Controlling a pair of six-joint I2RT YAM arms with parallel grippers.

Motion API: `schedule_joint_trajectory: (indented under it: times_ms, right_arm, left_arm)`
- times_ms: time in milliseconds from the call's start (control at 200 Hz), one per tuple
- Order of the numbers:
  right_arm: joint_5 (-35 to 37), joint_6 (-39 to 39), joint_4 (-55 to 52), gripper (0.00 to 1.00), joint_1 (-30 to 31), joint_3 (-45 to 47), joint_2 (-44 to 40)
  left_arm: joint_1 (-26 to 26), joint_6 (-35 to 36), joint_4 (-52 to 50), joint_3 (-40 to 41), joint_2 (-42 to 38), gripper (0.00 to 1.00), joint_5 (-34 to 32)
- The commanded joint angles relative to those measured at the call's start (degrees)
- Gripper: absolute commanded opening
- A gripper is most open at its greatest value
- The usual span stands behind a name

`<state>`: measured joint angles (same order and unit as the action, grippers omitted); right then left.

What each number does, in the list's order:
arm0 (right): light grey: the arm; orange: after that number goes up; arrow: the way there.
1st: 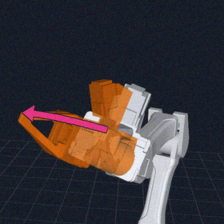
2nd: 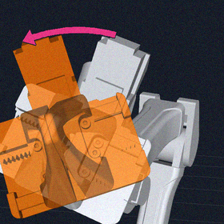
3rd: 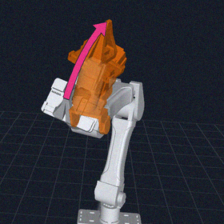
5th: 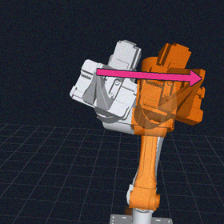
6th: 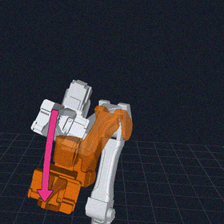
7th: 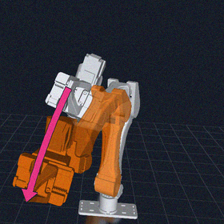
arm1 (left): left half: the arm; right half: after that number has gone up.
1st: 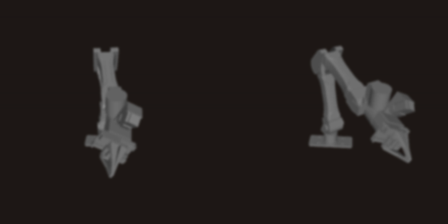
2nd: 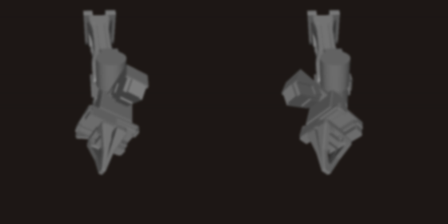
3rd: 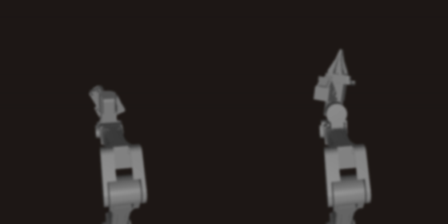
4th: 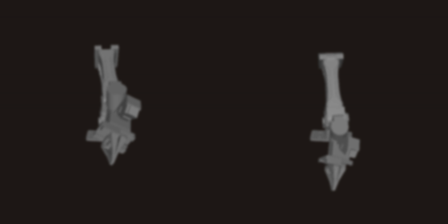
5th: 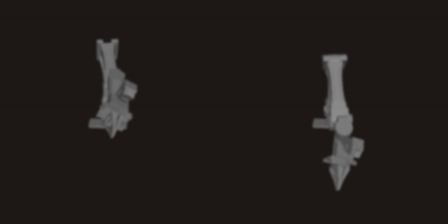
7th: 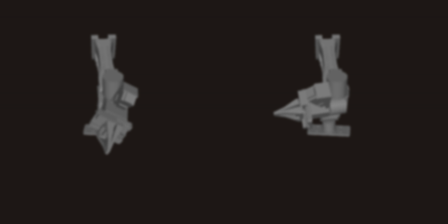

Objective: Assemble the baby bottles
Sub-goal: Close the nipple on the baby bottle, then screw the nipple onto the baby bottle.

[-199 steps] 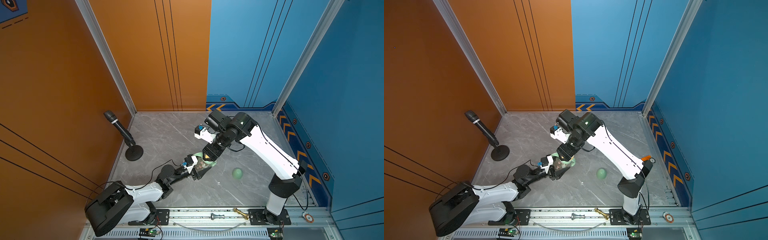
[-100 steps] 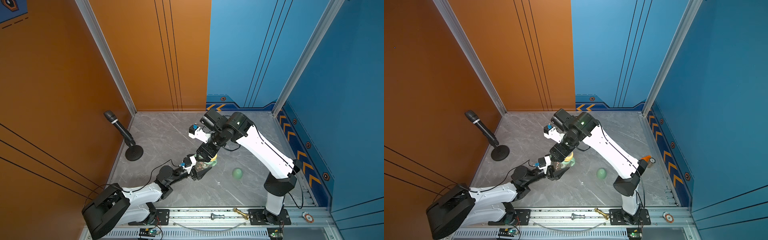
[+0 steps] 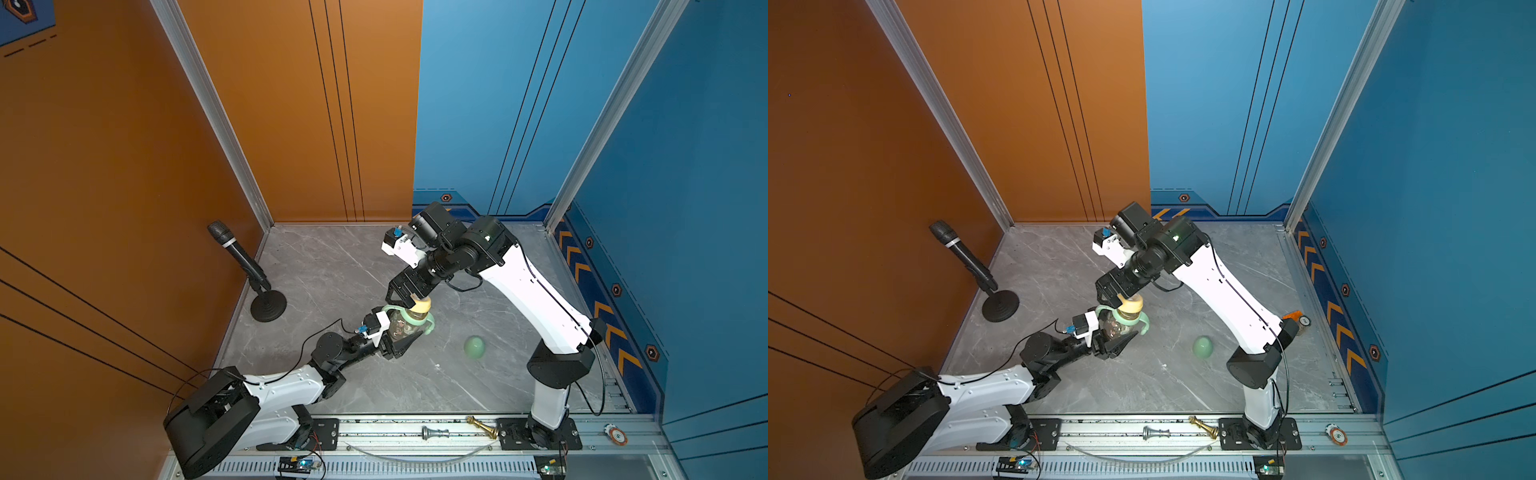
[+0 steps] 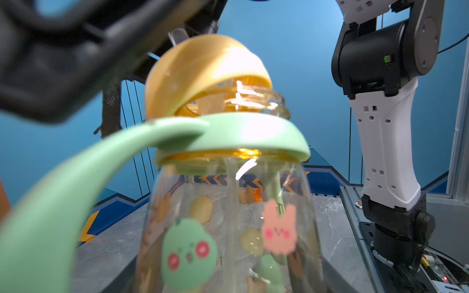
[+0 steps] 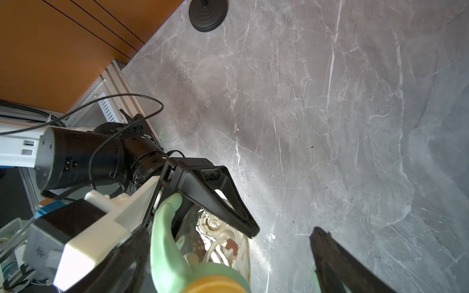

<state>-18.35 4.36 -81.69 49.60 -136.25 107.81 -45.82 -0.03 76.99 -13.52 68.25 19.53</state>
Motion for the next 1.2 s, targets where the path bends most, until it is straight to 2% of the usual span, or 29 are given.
schedule_joint_trajectory:
  times_ms: [0, 335, 446, 526, 746, 811, 986, 1046, 1126, 1197]
  right_arm:
    - [-0.1, 1.4, 1.0, 0.99, 0.8, -1.0, -2.3]
    - [2.2, 10.7, 7.3, 0.99, -3.9, -0.2, -8.7]
    - [1.9, 15.3, 8.7, 1.0, -6.0, 3.8, -12.6]
    - [1.4, 17.7, 11.5, 1.0, -6.6, 10.0, -16.2]
    - [-0.2, 18.3, 17.9, 0.99, -6.3, 22.4, -22.4]
    - [-2.8, 18.3, 20.4, 0.98, -6.4, 25.7, -23.0]
    - [-4.8, 17.1, 20.4, 0.96, -6.4, 26.2, -21.1]
    - [-3.4, 15.9, 19.5, 0.94, -6.3, 26.1, -20.7]
    - [-1.8, 15.6, 22.3, 0.97, -6.4, 28.7, -24.5]
    - [-2.1, 16.1, 31.7, 1.0, -6.1, 37.3, -32.1]
  left_arm:
    - [0.0, -0.6, 3.8, -1.3, -0.9, 0.16, -1.6]
    - [0.7, 0.3, 3.8, -0.5, -2.2, 0.16, -3.2]
    - [0.9, 0.9, 3.8, -0.2, -2.8, 0.16, -4.1]
    - [1.0, 1.0, 3.8, -0.2, -3.0, 0.16, -4.2]
    - [1.3, 1.1, 3.7, -0.8, -3.1, 0.16, -4.0]
    - [1.3, 1.1, 3.7, -1.0, -3.1, 0.16, -3.4]
    - [1.6, 0.6, 3.6, -0.5, -2.8, 0.16, -2.0]
    - [1.5, 0.9, 3.7, -0.1, -2.8, 0.16, -2.2]
    - [1.5, 1.0, 3.7, 0.1, -3.2, 0.16, -3.2]
    - [1.7, 0.9, 3.7, 0.2, -3.5, 0.16, -3.8]
